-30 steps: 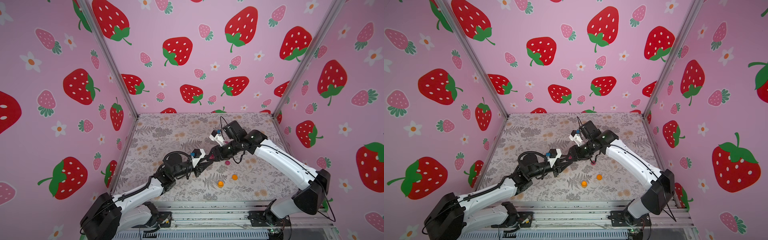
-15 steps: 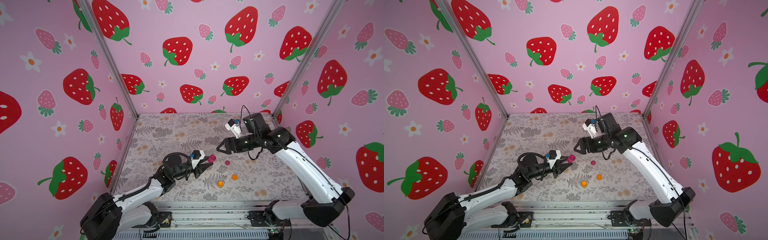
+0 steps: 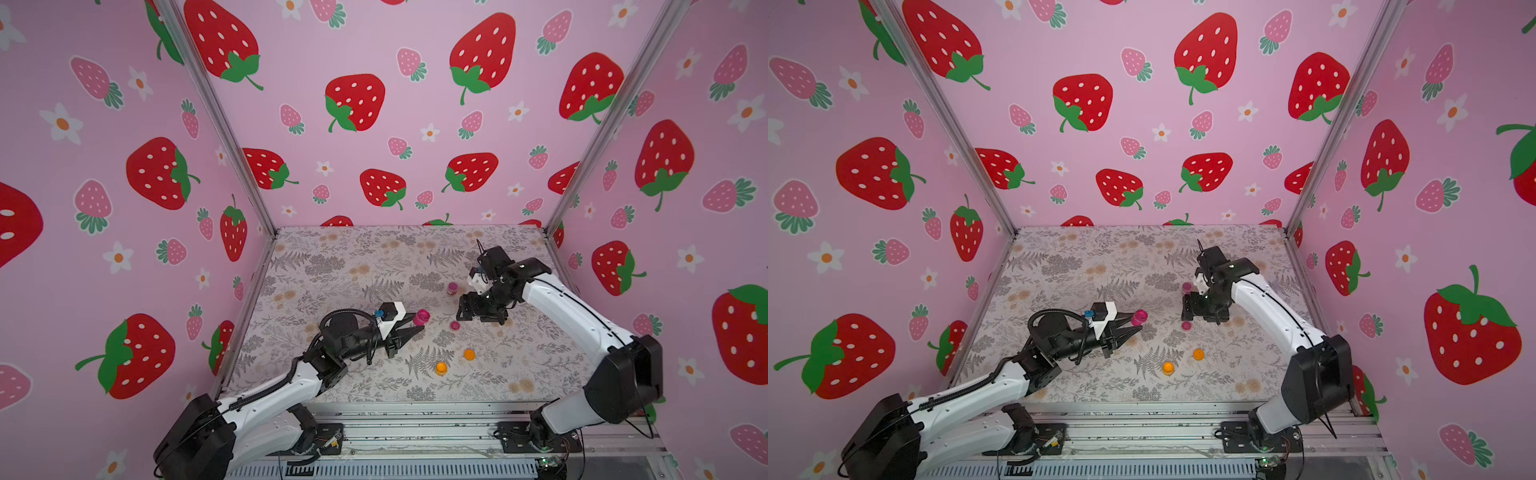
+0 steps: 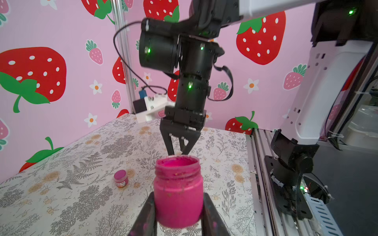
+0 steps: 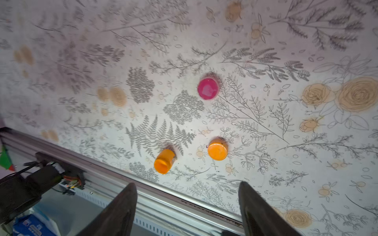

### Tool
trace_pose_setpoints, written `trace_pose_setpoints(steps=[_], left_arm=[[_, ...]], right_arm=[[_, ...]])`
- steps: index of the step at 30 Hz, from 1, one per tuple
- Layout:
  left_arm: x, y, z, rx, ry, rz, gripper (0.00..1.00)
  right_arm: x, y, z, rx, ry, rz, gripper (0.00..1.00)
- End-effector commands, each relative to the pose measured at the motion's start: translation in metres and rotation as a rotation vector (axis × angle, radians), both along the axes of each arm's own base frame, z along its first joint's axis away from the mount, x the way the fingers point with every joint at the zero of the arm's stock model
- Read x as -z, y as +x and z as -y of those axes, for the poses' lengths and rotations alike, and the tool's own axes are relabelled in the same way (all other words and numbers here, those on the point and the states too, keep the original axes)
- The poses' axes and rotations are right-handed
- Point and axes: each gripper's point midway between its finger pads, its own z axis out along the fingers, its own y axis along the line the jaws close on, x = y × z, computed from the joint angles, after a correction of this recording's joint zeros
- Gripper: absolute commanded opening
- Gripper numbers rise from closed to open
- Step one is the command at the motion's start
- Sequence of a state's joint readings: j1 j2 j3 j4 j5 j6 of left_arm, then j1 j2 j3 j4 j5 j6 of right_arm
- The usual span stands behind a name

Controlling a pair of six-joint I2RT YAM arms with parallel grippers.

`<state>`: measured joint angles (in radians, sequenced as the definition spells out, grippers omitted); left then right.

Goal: Close the paint jar lid
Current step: Pick up the lid from the center of the board.

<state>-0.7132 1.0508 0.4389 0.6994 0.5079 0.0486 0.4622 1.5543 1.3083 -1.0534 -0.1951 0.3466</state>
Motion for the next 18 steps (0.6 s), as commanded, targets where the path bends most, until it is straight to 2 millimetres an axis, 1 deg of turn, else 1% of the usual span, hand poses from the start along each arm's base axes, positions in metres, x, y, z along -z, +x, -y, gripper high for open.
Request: trace_pose_setpoints(steps=[1, 3, 6, 9, 10, 14, 18], left_arm=[[-0.012, -0.004, -0.003, 0.003, -0.03, 0.053, 0.27], [-0.011, -0.004, -0.003, 0.006, -0.026, 0.053, 0.26], [-0.012, -0.005, -0.004, 0.005, -0.03, 0.051, 0.26], [-0.012, -0.006, -0.005, 0.005, -0.032, 0.054, 0.26], [-0.013, -0.006, -0.005, 0.002, -0.032, 0.054, 0.26], [-0.012, -0.005, -0.006, 0.0, -0.03, 0.052, 0.26], [-0.012, -0.005, -0.006, -0.004, -0.032, 0.05, 0.26]], right_arm=[[0.019, 0.011, 0.009, -0.02, -0.107, 0.023, 0.75], [0.033, 0.016, 0.008, -0.034, -0.142, 0.007, 0.74], [0.055, 0.021, 0.009, -0.052, -0.217, -0.021, 0.69], [0.071, 0.024, 0.003, -0.069, -0.25, -0.033, 0.66], [0.075, 0.025, 0.002, -0.072, -0.257, -0.04, 0.64], [0.088, 0.031, 0.002, -0.078, -0.307, -0.047, 0.59], [0.094, 0.037, 0.006, -0.074, -0.351, -0.038, 0.56]])
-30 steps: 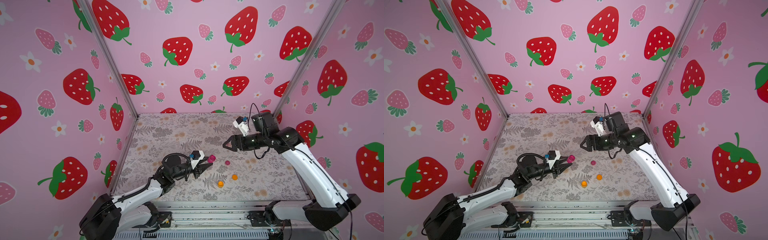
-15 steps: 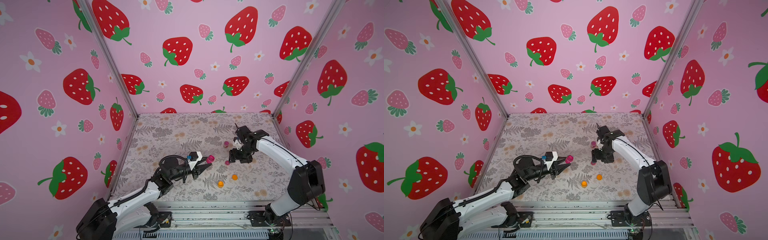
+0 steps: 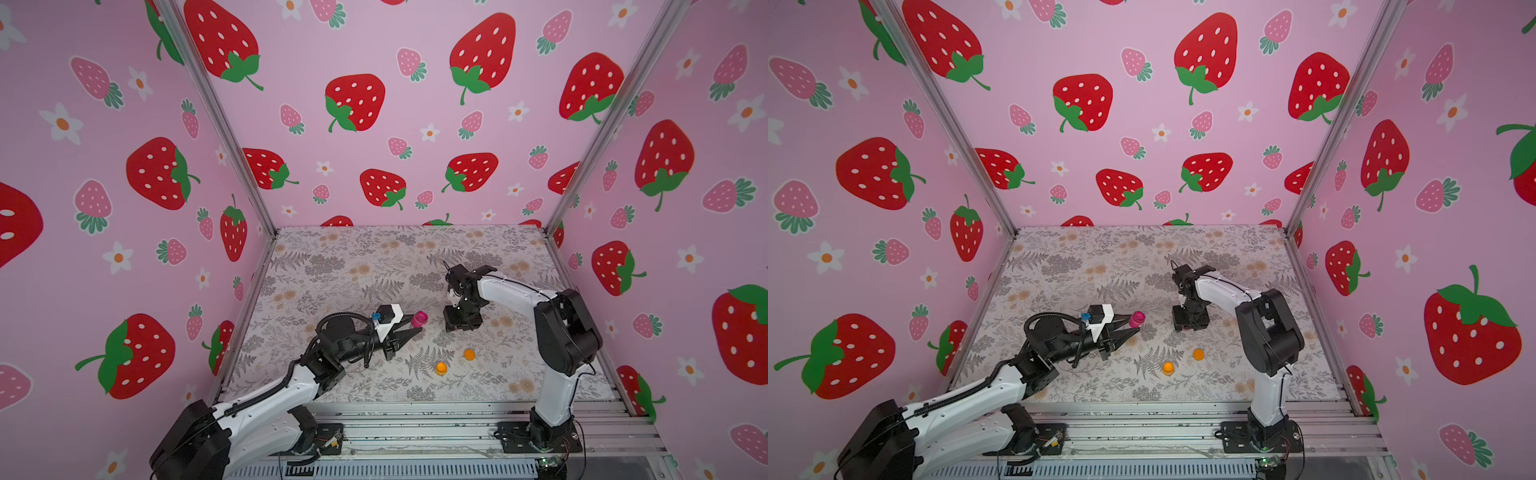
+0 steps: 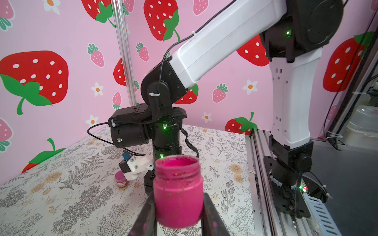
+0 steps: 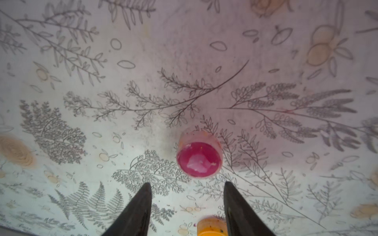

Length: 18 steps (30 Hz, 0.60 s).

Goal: Close the paint jar lid
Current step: Pick up the lid from the center of the board.

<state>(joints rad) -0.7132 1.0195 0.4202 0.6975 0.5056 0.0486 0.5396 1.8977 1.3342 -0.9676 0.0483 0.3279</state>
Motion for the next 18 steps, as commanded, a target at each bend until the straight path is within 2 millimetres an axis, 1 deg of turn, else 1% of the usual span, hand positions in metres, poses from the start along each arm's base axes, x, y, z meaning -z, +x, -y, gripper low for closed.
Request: trace_pose_setpoints(steps=[1, 7, 8, 9, 11, 18], left_arm=[[-0.011, -0.001, -0.003, -0.003, -0.026, 0.042, 0.26], [-0.011, -0.001, -0.004, -0.007, -0.028, 0.038, 0.26], [-0.011, 0.0, -0.005, -0.009, -0.028, 0.037, 0.26], [-0.011, 0.0, -0.005, -0.009, -0.028, 0.036, 0.26], [-0.011, 0.0, -0.005, -0.01, -0.029, 0.036, 0.26], [-0.011, 0.001, -0.006, -0.012, -0.03, 0.03, 0.26]], right_arm=[[-0.005, 0.015, 0.0, -0.001, -0.027, 0.05, 0.55], [-0.002, 0.025, 0.0, -0.003, -0.061, 0.062, 0.53], [0.0, 0.025, -0.001, -0.005, -0.06, 0.057, 0.53], [0.0, 0.026, -0.002, -0.007, -0.059, 0.057, 0.5], [0.003, 0.026, -0.002, -0.007, -0.066, 0.054, 0.48], [0.007, 0.023, -0.003, -0.012, -0.07, 0.031, 0.47]])
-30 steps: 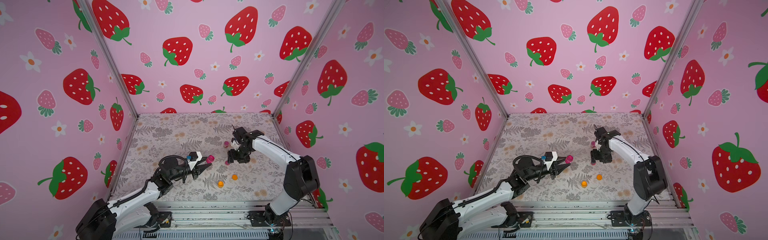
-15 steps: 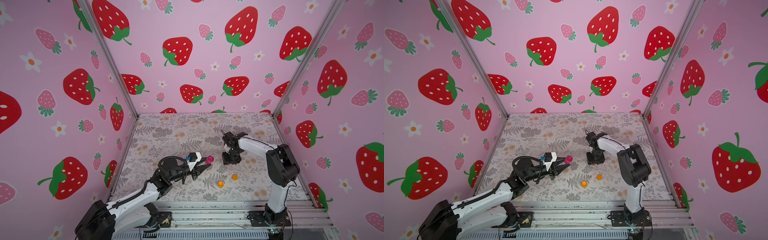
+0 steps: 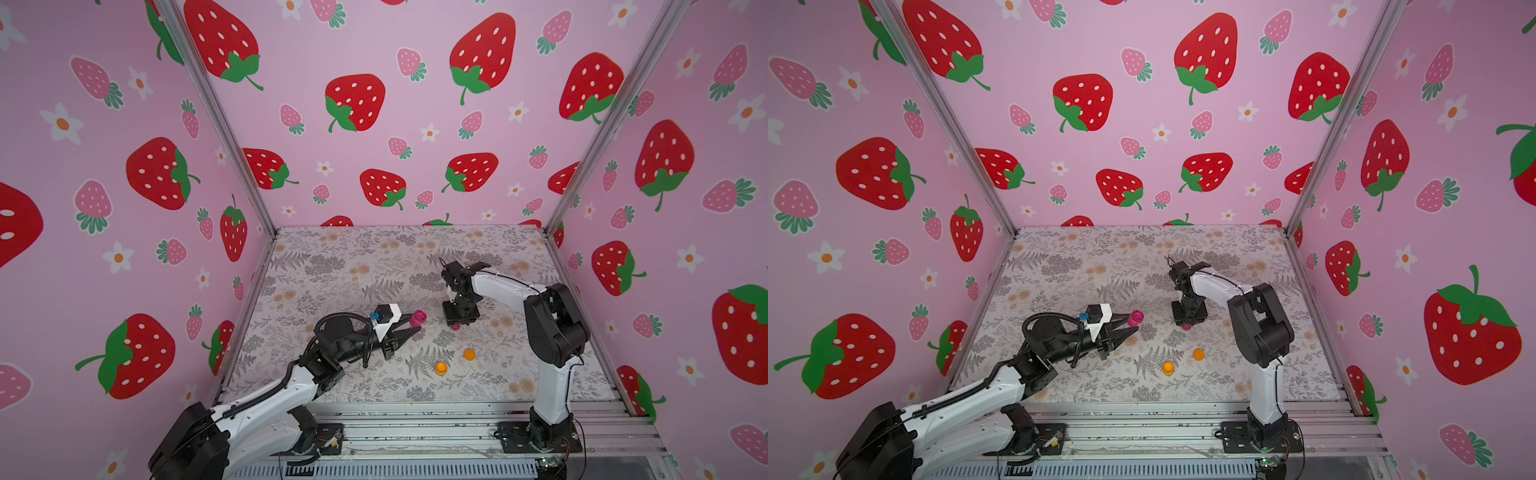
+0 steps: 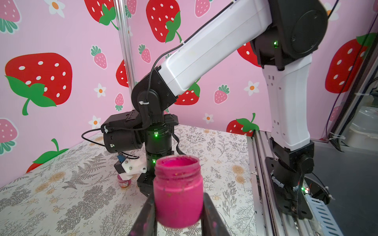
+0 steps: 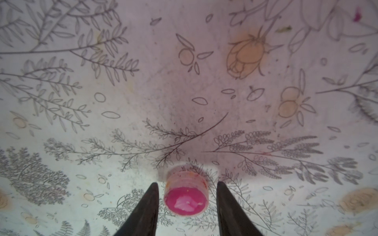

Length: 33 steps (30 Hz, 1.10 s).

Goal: Close the paint jar lid
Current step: Pick up the lid from the center of the board.

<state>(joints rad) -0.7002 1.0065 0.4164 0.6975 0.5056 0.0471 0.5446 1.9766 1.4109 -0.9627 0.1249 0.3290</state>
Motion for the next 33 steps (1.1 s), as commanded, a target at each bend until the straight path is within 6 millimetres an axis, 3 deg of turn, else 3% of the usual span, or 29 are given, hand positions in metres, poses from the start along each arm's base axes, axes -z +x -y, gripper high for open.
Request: trace_pose_setpoints(steps=[1, 19, 26, 33], left_arm=[[-0.007, 0.0, -0.002, -0.001, -0.022, 0.023, 0.26], [-0.006, 0.003, -0.004, -0.014, -0.024, 0.016, 0.25], [-0.006, 0.004, -0.005, -0.02, -0.023, 0.014, 0.25], [-0.007, 0.005, -0.006, -0.026, -0.024, 0.013, 0.25]], right_arm=[[0.001, -0.001, -0.002, -0.004, -0.006, -0.013, 0.46], [0.01, -0.013, 0.001, -0.01, -0.015, -0.057, 0.42], [0.013, -0.016, 0.001, -0.009, -0.013, -0.068, 0.32], [0.003, -0.018, -0.001, -0.007, 0.008, -0.057, 0.28]])
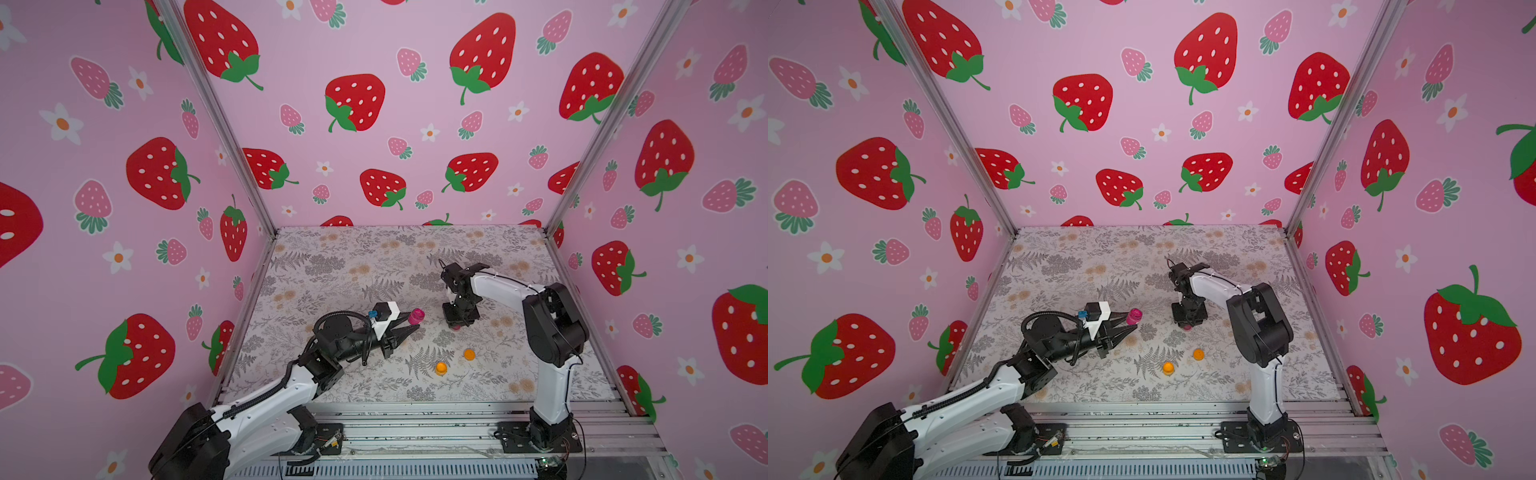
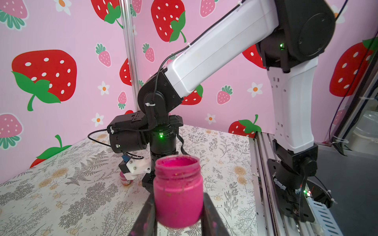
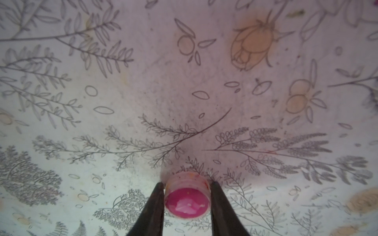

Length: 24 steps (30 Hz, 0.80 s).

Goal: Close the paint jar lid
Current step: Pick up the lid from the center of the board.

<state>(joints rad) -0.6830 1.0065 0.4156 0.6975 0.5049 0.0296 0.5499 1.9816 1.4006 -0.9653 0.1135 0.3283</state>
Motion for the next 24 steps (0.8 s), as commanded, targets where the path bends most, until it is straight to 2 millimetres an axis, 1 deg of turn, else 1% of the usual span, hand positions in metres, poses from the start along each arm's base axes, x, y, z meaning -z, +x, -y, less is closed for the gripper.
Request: trace_pose_setpoints(steps=[1, 4, 9, 12, 15, 18, 22, 24], left_arm=[[-0.008, 0.0, -0.003, -0.009, -0.02, 0.03, 0.25], [-0.013, 0.002, -0.005, -0.021, -0.03, 0.028, 0.25], [-0.021, 0.004, -0.007, -0.04, -0.054, 0.022, 0.25], [-0.027, 0.006, -0.006, -0.041, -0.059, 0.012, 0.25], [-0.034, 0.008, -0.003, -0.034, -0.067, 0.004, 0.25], [-0.038, 0.009, 0.002, -0.02, -0.071, -0.009, 0.25], [-0.038, 0.012, 0.011, 0.009, -0.061, -0.03, 0.26], [-0.036, 0.014, 0.016, 0.024, -0.053, -0.039, 0.26]], right_arm=[[-0.006, -0.012, 0.0, -0.001, 0.014, -0.027, 0.28], [-0.022, -0.012, -0.003, -0.003, 0.044, -0.008, 0.28], [-0.062, -0.017, -0.012, -0.02, 0.136, 0.024, 0.28], [-0.093, -0.019, -0.019, -0.028, 0.218, 0.043, 0.28], [-0.128, -0.023, -0.025, -0.038, 0.311, 0.064, 0.28], [-0.167, -0.029, -0.037, -0.064, 0.436, 0.082, 0.28], [-0.216, -0.036, -0.047, -0.087, 0.592, 0.111, 0.27], [-0.235, -0.041, -0.052, -0.105, 0.653, 0.115, 0.27]])
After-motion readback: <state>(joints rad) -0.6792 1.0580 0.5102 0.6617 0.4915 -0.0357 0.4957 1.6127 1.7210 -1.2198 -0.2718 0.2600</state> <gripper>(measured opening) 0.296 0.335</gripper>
